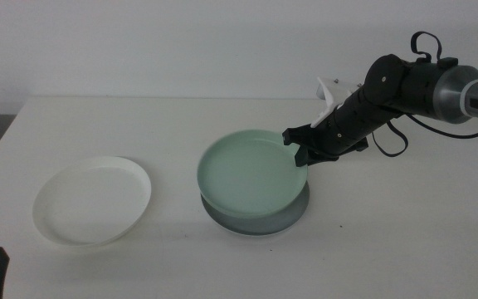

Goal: Stack the three bowls on top of each other.

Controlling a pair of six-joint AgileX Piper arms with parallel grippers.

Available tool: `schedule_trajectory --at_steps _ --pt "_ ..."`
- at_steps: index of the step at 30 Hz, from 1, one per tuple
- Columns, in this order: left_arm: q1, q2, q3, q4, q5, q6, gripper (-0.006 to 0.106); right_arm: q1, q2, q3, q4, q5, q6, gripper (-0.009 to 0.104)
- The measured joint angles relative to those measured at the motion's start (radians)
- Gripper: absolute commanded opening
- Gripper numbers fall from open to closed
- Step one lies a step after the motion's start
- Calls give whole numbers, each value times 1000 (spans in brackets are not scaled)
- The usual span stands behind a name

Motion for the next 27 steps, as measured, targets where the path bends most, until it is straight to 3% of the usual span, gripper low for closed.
schedule_trajectory --at_steps 3,8,11,19,21,27 --pt "0 0 0 0 0 0 94 0 2 0 -3 0 2 26" --pt "0 0 0 0 0 0 94 0 2 0 -4 14 -15 75" --pt "0 0 0 0 0 0 94 0 -28 -10 -15 63 -42 89" --pt "0 0 0 0 0 0 94 -12 -377 -40 -53 161 -128 89" --pt "0 0 0 0 0 0 94 -12 -502 -26 -23 187 -176 89" --pt "0 0 0 0 0 0 94 -12 -885 260 165 197 -364 89"
